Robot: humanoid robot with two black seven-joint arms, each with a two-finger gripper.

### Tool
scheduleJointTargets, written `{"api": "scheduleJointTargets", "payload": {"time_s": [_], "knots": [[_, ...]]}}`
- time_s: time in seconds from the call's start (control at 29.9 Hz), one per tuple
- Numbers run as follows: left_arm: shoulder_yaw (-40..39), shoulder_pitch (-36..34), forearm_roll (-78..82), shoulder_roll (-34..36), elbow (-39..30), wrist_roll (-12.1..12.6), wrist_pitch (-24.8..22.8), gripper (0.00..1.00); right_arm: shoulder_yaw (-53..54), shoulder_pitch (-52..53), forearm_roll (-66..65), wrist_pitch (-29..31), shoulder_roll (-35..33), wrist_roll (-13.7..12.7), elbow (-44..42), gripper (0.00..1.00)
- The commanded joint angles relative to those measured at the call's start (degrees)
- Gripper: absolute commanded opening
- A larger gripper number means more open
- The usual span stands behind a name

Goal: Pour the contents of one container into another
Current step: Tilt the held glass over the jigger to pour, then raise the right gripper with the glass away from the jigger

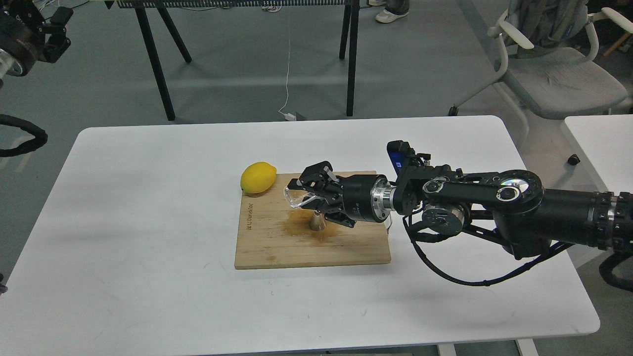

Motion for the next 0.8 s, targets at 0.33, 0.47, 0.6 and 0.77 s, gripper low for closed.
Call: {"api": "scheduleJointTargets", "payload": {"time_s": [0.33,0.47,0.6,0.77], "knots": [[-0.1,-0.1,0.0,-0.1,0.0,0.0,0.0,1.0,0.2,0.0,-0.1,0.0,0.0,0.0,-0.2,0.02],[0.0,-0.1,0.0,-0.1,0.0,0.0,0.0,1.0,-0.1,0.7,-1.0,0.1,0.0,0.0,-0.3,0.02],[-0.1,-0.1,0.0,-0.1,0.0,0.0,0.0,1.0,-0.9,2.1,-2.8,0.2,0.4,-0.2,-0.2,0.02],[-0.1,-0.1,0.0,0.0,0.0,0.0,0.0,1.0,-4.1,4.8,-6.0,0.3,1.2,-0.5,0.0,0.02]]}}
